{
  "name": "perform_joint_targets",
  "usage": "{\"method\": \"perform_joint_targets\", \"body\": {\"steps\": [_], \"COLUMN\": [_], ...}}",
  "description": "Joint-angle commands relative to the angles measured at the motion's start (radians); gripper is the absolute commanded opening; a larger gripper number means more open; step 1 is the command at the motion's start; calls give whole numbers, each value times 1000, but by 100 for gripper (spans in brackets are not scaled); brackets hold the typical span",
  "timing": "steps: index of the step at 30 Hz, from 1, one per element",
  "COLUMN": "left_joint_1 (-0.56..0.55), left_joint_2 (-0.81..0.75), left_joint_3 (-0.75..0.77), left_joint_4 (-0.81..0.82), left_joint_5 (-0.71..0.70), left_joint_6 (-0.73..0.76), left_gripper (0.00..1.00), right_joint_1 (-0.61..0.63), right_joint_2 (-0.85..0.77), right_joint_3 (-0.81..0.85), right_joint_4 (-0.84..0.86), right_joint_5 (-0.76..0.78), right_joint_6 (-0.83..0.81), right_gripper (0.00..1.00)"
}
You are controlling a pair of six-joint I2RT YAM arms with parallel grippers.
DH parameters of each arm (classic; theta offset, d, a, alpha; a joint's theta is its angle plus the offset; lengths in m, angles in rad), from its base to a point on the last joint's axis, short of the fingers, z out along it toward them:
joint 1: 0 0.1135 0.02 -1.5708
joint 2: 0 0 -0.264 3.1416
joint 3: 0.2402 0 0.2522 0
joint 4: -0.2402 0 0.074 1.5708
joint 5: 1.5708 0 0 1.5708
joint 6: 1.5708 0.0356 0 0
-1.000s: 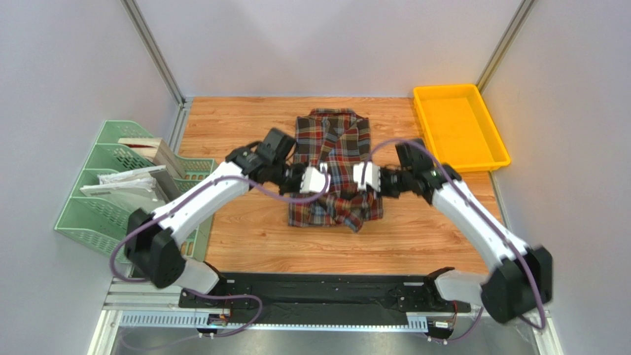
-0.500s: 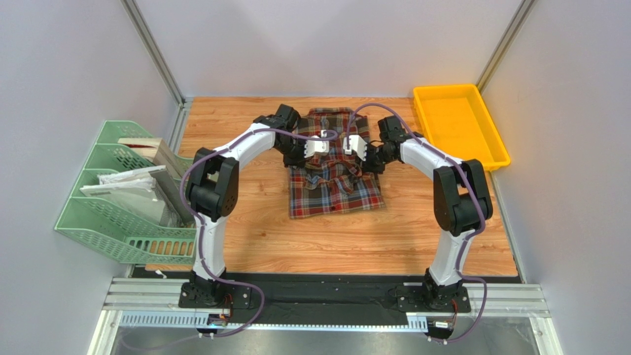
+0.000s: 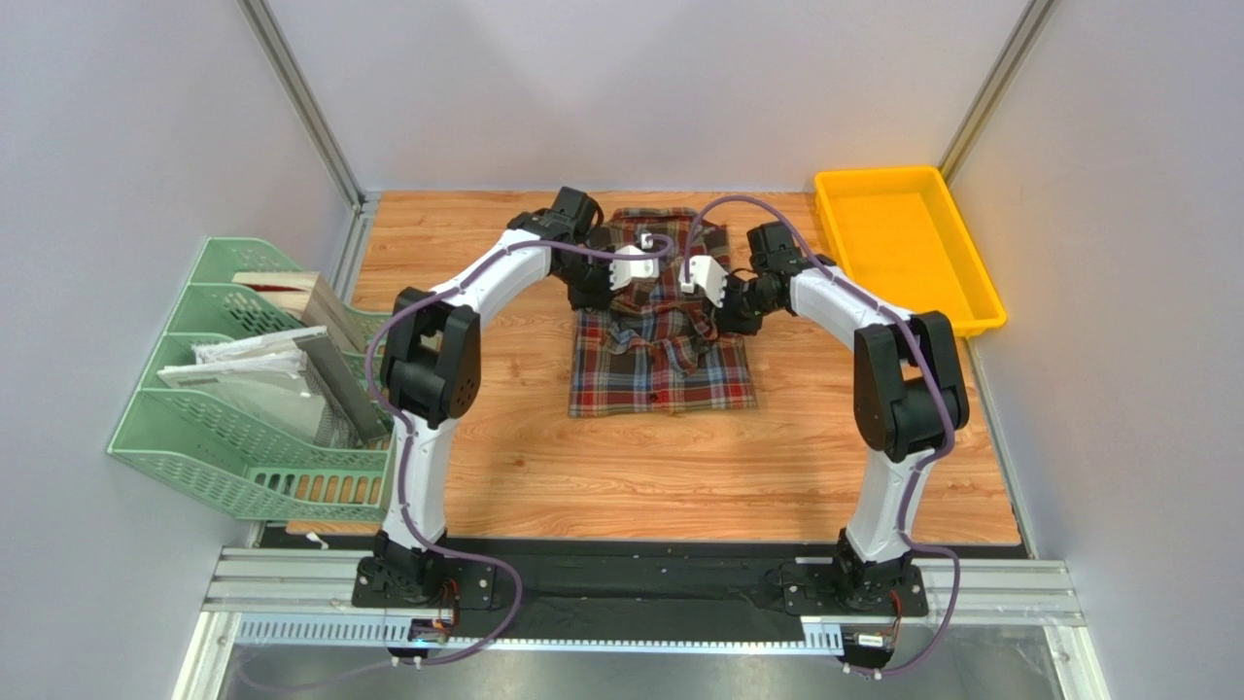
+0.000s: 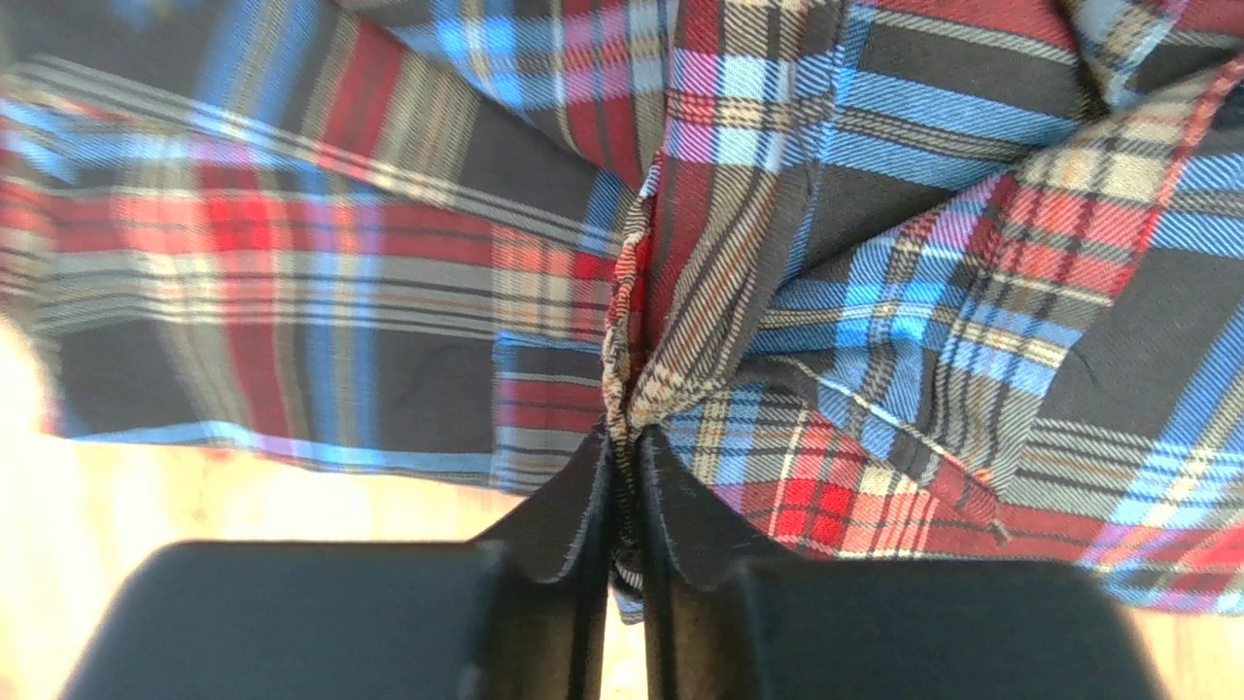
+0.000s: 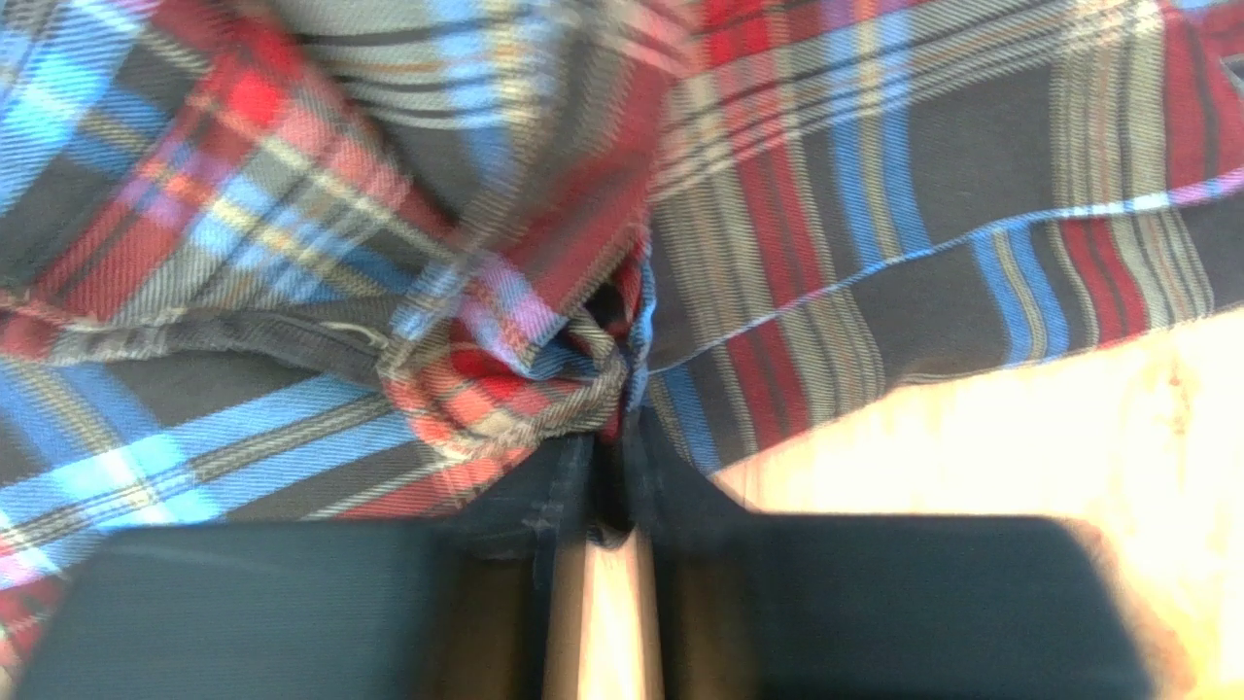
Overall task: Fold and stack the long sleeve shirts
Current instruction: Fold the shirt
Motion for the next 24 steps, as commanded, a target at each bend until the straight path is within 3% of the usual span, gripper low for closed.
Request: {"method": "perform_joint_targets", "body": {"steps": [1,2,3,6,7,11,15,18,24], "left_joint_1": [13,22,51,138,158,205,180,137,96], "left_joint_2": [28,22,11,-70,-127,-311,-441,-449,-344], "left_joint_3": [37,45,56,59,24,-174,-410,-466,-494], "left_joint_4": [8,34,42,90,103,166,218,215,232], "left_joint_5": [-35,-43,-27,70,97,195,263,241,270], "left_joint_6": [-68,-132,-175,-386,-443,-675,-805,-845,-971], "left_gripper": [38,40,42,50,55,54,48,42,34], "right_joint_1": [-29,-36,-46,-85,-104,-124,-110,-93,-90], "right_joint_2": [37,34,18,-54,-70,-159,-222,-197,-90], "right_joint_3": [113,127,137,138,140,126,14,-4,-37], "right_joint_4": [-14,-37,-57,-111,-163,-268,-233,-191,-118], "right_joint_5": [46,48,44,17,5,-124,-235,-252,-245], "right_joint_6": [113,138,187,286,358,535,714,816,888], "right_gripper": [27,32,44,65,67,64,50,44,42]}}
